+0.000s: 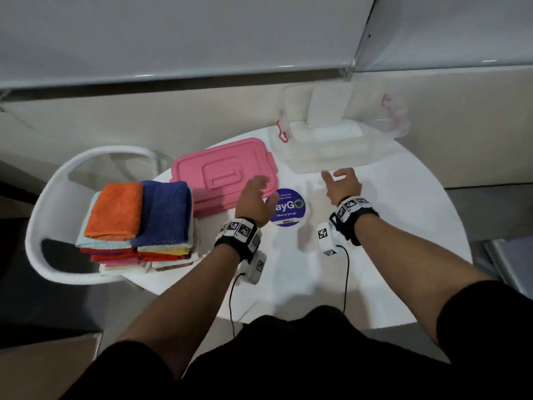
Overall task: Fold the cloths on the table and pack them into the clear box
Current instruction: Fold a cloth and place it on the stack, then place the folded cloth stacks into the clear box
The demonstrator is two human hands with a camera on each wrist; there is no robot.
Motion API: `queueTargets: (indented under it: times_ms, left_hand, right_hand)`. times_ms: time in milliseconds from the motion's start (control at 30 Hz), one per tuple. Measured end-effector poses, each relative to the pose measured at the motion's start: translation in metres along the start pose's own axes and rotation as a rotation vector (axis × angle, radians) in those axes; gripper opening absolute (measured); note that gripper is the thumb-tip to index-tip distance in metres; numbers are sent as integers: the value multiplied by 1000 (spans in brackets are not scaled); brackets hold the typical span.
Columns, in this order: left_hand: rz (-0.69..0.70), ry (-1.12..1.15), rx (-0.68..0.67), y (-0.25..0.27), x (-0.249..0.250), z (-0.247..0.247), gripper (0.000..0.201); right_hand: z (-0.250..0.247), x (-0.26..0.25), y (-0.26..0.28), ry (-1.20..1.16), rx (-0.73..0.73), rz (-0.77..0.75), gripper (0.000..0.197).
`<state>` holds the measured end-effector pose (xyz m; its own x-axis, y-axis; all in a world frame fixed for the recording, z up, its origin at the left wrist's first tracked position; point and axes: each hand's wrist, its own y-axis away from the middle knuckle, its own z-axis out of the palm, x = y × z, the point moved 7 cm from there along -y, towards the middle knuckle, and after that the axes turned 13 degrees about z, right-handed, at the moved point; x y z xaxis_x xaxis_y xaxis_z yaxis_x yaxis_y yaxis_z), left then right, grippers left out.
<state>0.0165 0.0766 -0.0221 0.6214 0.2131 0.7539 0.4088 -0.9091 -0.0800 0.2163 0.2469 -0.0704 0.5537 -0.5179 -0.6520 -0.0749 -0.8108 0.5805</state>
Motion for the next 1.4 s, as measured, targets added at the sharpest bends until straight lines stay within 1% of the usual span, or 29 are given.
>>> queueTargets:
  times_ms: [67,133,200,267,367,433,500,533,567,633,700,800,867,1000,1033,1100,1167,1300,1333,1400]
  left_hand:
    - [-29,42,32,-41,23,2,47]
    - [-54,48,54,-80,40,8,58]
    - [-117,70,69,-112,49,15,67]
    - [-217,67,73,-136,52,24,79]
    - [-359,59,39,-154,47,42,90]
    - [-400,60,33,-158,41,53,90]
    - [-415,62,43,-159,37,59,85]
    - [-424,62,54,-158,36,60,84]
    - [-433,59,64,-157,36,60,82]
    - [-455,75,77,-151,37,60,83]
    - [-448,110,103,-142,38,62,85]
    - [-407,146,136,-116,43,69,88]
    - [-411,151,157,-91,41,75,92]
    - [-391,244,205,-46,32,88,102]
    - [-376,260,209,-36,33,90,101]
    - [-344,267,228,-18,38,90,90]
    - [-345,277,242,-2,46,87,81]
    - [-369,220,247,22,47,78,86]
    - [-374,204,234,26,43,77,85]
    - [-344,204,192,30,39,75,76]
  right_hand:
    - [-31,-22,-7,-106,51,17,49]
    - [-56,-39,-23,-133,64,35,56]
    - [-75,-50,-40,-131,49,78,73]
    - [-91,-55,-56,-127,48,153,92]
    - [-105,-61,-81,-82,48,205,100]
    - [-109,-59,-111,-62,63,223,115]
    - [-110,-56,-138,-76,69,229,119]
    - [-111,-56,-142,-89,63,227,116]
    - [-115,-59,-132,-88,61,228,111]
    - [-128,-69,-101,-70,91,208,104]
    - [-139,-71,-86,-50,113,133,97]
    - [-156,-52,-72,-86,113,30,88]
    - [-164,-33,-59,-68,108,-17,84]
    - [-173,1,-38,-30,119,-45,81]
    - [-175,9,-33,-26,132,-42,81]
    - [-177,25,-22,-29,153,-33,80]
    - [-178,38,-11,-29,172,-25,78]
    - [-177,57,13,-4,223,-29,78]
    - [-176,61,18,1,231,-27,79]
    - [-173,66,27,11,244,-23,79]
